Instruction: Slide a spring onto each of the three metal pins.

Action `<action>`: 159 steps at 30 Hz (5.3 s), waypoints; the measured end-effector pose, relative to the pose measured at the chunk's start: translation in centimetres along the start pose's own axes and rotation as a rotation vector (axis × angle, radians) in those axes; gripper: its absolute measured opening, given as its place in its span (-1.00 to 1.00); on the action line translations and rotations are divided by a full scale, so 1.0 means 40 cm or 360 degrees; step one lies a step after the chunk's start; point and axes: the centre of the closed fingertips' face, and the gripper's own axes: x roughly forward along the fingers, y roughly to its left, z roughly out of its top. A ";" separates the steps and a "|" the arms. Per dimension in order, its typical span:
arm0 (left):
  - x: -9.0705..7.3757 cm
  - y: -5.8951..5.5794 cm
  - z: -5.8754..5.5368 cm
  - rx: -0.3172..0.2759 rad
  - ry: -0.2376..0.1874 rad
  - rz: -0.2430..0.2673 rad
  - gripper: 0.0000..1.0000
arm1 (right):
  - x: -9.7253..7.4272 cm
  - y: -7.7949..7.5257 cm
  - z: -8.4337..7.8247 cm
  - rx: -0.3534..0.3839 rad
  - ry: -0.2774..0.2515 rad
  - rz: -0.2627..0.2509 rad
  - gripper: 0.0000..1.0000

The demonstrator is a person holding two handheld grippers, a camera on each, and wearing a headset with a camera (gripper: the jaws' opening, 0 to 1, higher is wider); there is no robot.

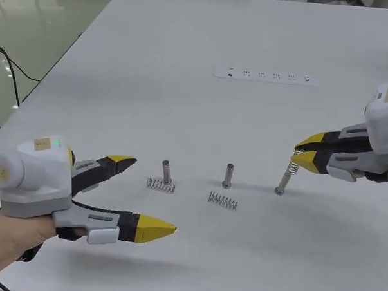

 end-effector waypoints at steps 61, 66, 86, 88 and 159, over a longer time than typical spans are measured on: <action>-0.010 0.007 -0.007 -0.0039 -0.0009 0.0030 0.96 | 0.070 0.014 -0.073 0.0024 0.0112 0.0013 -0.85; -0.009 0.006 -0.004 -0.0034 -0.0008 0.0025 0.96 | 0.078 0.014 -0.089 0.0025 0.0142 0.0017 -0.85; -0.006 0.006 -0.003 -0.0026 0.0016 0.0020 0.96 | 0.104 0.023 -0.127 0.0023 0.0189 0.0030 -0.84; -0.006 0.007 -0.003 -0.0027 0.0015 0.0022 0.96 | 0.104 0.021 -0.127 0.0026 0.0188 0.0030 -0.84; -0.026 0.015 -0.020 -0.0013 0.0037 0.0069 0.96 | 0.010 0.099 -0.119 0.0471 -0.0089 0.0014 -0.67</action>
